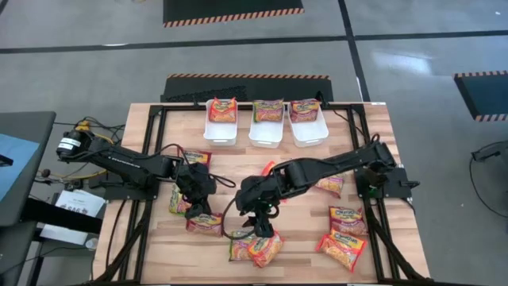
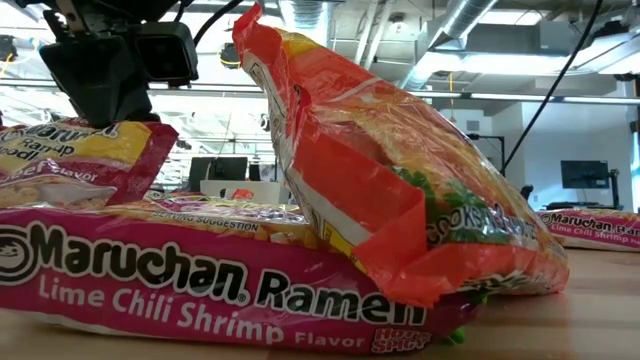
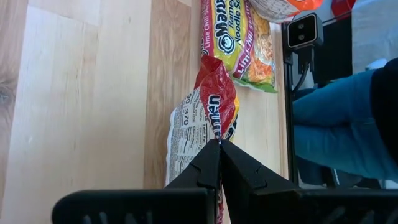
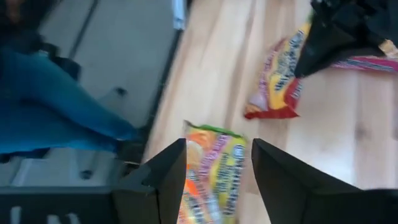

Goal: Sort Maruchan noodles
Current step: Put the red noodle pack into the right white bin

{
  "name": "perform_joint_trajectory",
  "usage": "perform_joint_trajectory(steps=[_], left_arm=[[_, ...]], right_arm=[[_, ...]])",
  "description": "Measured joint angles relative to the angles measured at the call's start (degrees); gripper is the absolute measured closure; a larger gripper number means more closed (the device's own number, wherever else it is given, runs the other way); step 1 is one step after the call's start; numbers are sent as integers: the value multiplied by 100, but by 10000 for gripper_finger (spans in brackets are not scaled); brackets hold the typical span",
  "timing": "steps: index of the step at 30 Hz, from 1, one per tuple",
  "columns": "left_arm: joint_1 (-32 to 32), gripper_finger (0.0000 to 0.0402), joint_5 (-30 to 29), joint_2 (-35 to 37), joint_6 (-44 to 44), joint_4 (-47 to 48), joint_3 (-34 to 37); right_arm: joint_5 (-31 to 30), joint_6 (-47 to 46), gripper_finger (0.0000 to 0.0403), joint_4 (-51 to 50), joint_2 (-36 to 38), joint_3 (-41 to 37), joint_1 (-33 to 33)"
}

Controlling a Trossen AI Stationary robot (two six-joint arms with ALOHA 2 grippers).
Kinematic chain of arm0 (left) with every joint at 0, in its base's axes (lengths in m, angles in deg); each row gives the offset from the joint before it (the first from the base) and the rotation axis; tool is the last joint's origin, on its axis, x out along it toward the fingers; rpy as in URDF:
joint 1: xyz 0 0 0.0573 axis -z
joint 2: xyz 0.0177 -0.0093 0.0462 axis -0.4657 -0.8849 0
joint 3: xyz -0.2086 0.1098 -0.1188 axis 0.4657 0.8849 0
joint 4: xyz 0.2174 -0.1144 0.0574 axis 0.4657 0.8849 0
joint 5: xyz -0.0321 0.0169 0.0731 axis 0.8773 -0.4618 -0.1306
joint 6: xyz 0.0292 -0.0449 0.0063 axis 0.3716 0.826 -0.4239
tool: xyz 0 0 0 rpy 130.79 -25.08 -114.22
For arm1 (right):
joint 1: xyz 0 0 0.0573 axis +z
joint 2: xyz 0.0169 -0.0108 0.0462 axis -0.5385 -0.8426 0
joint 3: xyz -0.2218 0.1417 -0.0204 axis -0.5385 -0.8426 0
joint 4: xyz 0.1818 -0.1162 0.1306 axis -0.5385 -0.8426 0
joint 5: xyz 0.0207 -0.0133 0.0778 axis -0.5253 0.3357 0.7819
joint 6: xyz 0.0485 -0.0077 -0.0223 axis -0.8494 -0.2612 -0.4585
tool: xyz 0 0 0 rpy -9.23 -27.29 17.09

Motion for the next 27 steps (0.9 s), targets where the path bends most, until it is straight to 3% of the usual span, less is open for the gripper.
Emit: perform_joint_trajectory(steps=[2, 10, 27], left_arm=[[0, 401, 2, 0, -4, 0, 0], [0, 401, -40, 0, -32, -3, 0], [0, 401, -111, 0, -70, -41, 0]], right_arm=[[-247, 41, 188, 202, -2, -301, -11], [-278, 9, 184, 1885, -7, -1404, -224], [-369, -568, 192, 4272, -7, -2892, -457]])
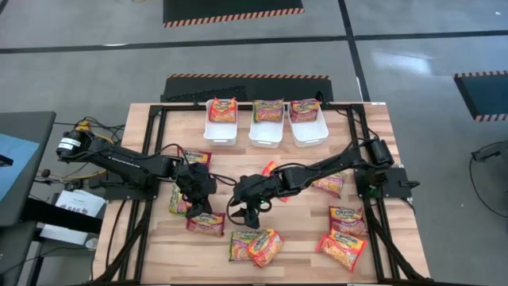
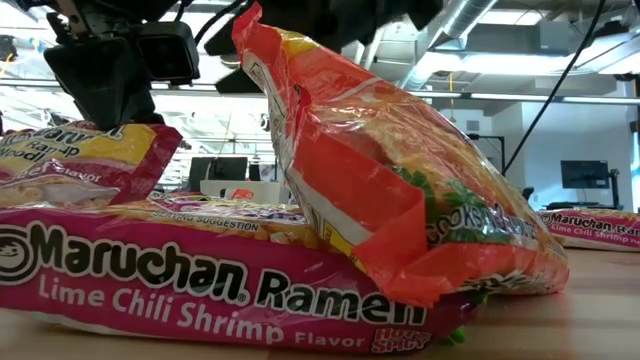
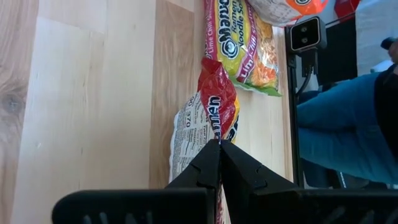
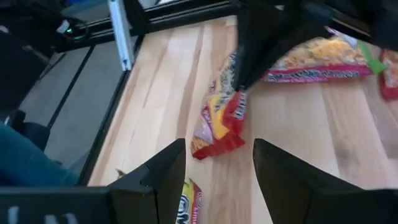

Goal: Sort Maruchan noodles
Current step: Put the red noodle pack into the right white bin

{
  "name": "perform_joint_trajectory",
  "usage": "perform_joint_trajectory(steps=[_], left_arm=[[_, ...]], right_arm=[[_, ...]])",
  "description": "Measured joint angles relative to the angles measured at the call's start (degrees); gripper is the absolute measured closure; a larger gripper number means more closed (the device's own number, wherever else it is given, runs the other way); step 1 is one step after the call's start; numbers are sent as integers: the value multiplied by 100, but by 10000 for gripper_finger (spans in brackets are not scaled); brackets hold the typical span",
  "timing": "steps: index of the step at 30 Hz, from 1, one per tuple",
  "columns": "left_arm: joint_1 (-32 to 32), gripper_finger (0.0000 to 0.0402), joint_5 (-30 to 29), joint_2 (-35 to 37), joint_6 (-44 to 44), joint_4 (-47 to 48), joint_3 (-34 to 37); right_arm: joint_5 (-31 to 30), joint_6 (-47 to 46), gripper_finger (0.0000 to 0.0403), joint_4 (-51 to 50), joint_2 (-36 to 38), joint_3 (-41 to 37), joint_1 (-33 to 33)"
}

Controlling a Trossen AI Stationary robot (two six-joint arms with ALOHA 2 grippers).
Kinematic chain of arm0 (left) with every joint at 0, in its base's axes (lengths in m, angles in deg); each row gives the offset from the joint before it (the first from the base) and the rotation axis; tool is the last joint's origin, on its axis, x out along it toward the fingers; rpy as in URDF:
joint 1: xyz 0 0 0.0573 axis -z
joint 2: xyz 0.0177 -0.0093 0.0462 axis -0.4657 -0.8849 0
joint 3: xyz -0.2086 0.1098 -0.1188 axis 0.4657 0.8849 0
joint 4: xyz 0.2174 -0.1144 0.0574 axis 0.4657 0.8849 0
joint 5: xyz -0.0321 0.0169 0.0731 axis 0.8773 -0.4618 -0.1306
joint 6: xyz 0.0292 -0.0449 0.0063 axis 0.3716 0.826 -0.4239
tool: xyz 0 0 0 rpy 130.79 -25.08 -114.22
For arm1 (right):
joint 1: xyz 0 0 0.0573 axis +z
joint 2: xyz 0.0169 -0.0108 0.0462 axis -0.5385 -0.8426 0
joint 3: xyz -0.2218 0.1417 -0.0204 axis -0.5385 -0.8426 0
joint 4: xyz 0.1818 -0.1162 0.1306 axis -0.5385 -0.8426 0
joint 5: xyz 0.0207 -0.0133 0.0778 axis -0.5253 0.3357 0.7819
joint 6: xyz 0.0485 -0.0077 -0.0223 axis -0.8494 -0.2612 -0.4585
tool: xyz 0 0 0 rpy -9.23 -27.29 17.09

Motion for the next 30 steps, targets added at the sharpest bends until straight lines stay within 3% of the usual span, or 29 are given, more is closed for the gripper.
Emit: perform_joint_trajectory(steps=[7, 15, 26, 30], left_arm=[[1, 401, -514, 0, 271, -301, 0], [-18, 394, -533, 0, 356, -402, 0], [-474, 298, -460, 0, 446, -506, 0], [-858, 269, 128, 0, 421, -149, 0]], right_arm=[[-32, -432, 192, 152, -4, -223, -31], [-30, -525, 192, 151, -2, -217, 33], [-23, -537, 192, 148, -2, -215, 66], [-19, -535, 192, 148, -2, -215, 64]])
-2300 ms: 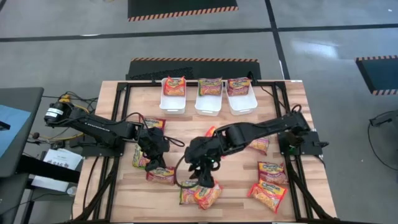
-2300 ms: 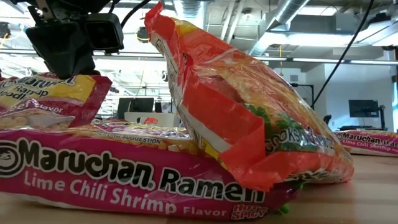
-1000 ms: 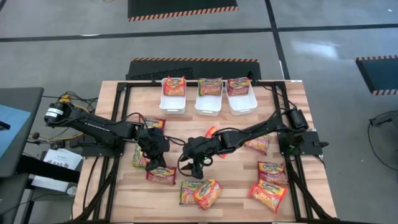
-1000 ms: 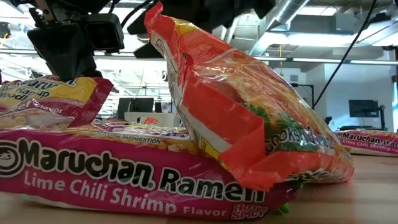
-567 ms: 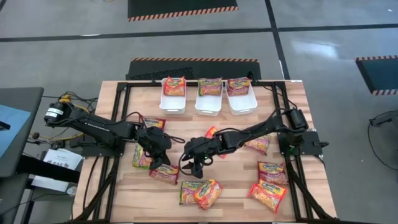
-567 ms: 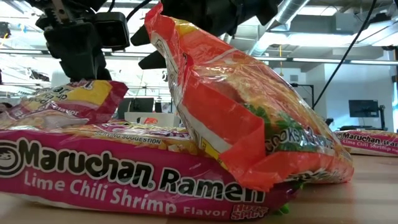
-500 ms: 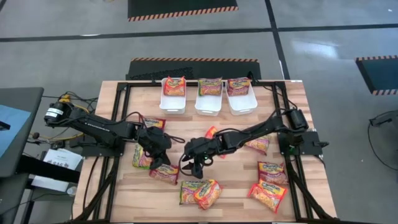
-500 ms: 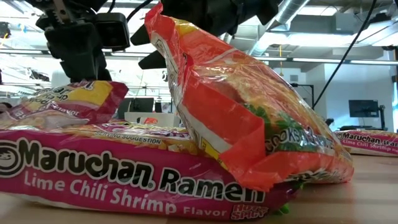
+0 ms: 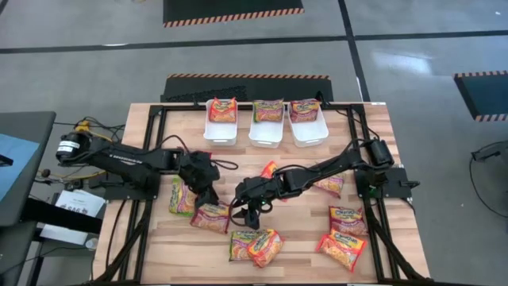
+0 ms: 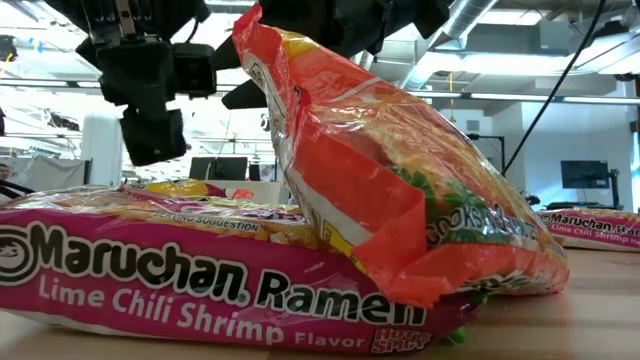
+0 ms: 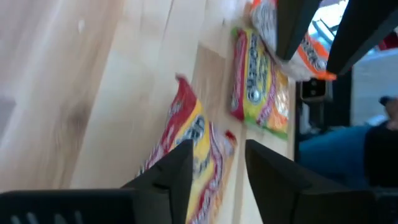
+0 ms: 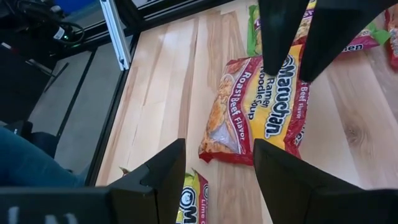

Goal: Sort Maruchan noodles
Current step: Put the red noodle pack into the right white bin

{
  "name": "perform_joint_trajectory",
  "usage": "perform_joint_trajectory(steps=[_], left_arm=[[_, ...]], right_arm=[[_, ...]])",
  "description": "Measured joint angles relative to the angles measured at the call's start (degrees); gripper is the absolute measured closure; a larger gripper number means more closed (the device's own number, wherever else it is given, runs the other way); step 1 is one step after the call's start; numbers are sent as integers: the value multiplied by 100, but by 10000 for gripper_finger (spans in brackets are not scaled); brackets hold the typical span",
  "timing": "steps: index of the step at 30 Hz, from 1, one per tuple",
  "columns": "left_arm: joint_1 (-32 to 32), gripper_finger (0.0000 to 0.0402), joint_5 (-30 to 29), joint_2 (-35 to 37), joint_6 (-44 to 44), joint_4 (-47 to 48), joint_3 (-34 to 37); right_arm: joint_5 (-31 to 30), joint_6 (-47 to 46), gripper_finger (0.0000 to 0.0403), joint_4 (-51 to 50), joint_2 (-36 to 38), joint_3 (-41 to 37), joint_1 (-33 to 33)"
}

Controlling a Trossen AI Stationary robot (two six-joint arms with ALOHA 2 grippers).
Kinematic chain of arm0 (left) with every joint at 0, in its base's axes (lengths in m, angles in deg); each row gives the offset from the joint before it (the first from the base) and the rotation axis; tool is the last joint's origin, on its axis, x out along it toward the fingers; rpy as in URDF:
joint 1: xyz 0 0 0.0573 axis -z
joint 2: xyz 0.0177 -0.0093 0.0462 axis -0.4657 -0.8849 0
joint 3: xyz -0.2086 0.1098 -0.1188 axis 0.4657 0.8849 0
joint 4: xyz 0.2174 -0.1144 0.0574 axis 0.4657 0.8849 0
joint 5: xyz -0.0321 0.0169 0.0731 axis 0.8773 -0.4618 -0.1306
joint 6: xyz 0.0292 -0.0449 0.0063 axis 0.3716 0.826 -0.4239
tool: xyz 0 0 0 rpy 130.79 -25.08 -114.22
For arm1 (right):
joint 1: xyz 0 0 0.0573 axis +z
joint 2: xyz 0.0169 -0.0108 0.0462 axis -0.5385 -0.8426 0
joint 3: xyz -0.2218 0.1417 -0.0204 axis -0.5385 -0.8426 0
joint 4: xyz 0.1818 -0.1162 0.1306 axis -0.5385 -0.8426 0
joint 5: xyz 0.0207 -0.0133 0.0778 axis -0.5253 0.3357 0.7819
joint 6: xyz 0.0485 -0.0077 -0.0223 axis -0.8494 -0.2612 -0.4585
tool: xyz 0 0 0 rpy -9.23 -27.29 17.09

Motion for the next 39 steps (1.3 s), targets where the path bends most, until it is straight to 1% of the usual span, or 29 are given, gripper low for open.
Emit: perform_joint_trajectory(steps=[2, 4, 7, 10, 12, 15, 19, 25, 29, 31, 37, 39], left_arm=[[-234, 259, 373, 0, -136, 296, 0], [-439, 253, 535, 0, -363, 568, 0], [-708, 249, 547, 0, -798, 852, 0], [-895, 248, 546, 0, -1177, 899, 0], [-961, 248, 545, -13, -1386, 880, 0], [-1006, 248, 563, -219, -1625, 890, -2], [-1007, 248, 819, -742, -1812, 789, -1], [-1002, 248, 1269, -1411, -1779, 212, -1], [-995, 248, 1985, -1684, -1784, 49, 0], [-949, 248, 2206, -1756, -1722, 24, 0], [-584, 248, 1965, -2062, -1731, 14, 0], [-465, 248, 1927, -2155, -1732, -150, 0]], right_arm=[[2, 0, 192, 0, 0, 0, -13], [2, 0, 192, 0, 0, 0, -16], [2, -21, 192, 0, 0, 0, -16], [0, -46, 192, -2, 0, 0, -16], [0, -48, 192, -2, 0, 0, -16], [0, -48, 192, -2, 0, 0, -42], [-2, -50, 192, -22, 0, 2, -66], [-2, -92, 192, -46, 0, 2, -92], [-2, -96, 192, -111, 2, 7, -90], [-2, -96, 192, -116, 2, 7, -90], [-4, -109, 192, -238, 2, 7, -90], [-6, -109, 192, -231, 2, 7, -90]])
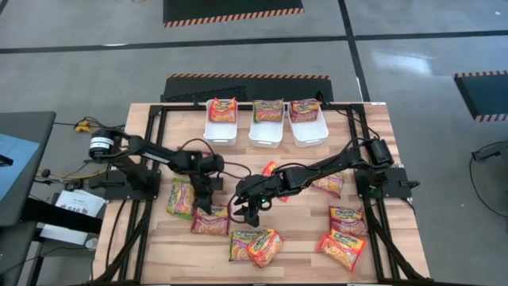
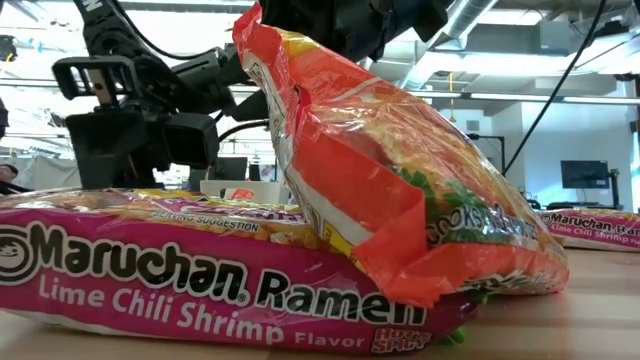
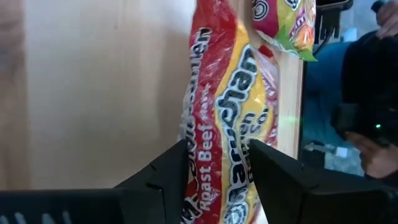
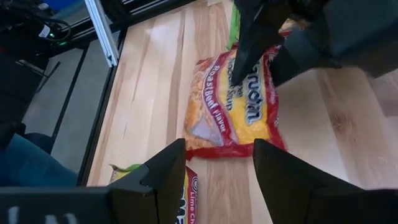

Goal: Sort Maruchan noodles
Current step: Put the red noodle pack into the right white bin

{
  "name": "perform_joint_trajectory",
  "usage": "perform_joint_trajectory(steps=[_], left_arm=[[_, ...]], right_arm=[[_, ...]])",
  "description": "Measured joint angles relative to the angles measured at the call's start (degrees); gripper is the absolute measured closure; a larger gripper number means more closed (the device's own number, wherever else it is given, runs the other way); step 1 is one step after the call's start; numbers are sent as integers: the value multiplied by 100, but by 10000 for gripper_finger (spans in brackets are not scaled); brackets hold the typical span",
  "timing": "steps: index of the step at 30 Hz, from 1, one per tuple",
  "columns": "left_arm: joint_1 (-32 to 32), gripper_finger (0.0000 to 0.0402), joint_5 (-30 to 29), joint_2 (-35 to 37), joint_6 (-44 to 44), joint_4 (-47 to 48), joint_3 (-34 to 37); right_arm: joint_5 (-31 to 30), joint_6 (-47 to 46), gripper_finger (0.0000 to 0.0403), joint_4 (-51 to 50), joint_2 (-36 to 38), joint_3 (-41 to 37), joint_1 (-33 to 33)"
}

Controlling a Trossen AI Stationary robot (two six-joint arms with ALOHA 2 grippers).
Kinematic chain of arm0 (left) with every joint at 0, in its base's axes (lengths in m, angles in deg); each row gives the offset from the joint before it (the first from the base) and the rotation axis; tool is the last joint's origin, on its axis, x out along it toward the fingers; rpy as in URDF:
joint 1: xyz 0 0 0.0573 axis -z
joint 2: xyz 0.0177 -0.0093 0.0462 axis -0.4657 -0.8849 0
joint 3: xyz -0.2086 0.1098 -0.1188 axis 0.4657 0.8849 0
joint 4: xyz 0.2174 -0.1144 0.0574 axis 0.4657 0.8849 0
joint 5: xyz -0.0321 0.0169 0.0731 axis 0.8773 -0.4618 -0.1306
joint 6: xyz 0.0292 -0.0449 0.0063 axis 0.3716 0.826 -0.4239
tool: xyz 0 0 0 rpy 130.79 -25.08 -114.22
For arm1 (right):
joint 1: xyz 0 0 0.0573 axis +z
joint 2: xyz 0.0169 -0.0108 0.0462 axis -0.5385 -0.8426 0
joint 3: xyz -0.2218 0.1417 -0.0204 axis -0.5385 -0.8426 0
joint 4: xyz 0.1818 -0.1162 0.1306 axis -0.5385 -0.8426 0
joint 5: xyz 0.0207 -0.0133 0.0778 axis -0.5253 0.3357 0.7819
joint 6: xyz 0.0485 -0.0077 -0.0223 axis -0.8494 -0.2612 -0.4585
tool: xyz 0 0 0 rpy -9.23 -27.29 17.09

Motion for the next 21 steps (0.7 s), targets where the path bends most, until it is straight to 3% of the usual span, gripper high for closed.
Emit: perform_joint_trajectory(steps=[5, 12, 21], left_arm=[[141, 273, -42, -39, -41, -22, 0], [199, 387, 53, -39, -46, -43, 0], [157, 401, 318, 191, -69, -165, -113]], right_arm=[[-2, -70, 192, -31, 2, 0, 0], [-7, -240, 203, -25, 2, 10, -67], [301, -579, 232, -394, 33, 383, -159]])
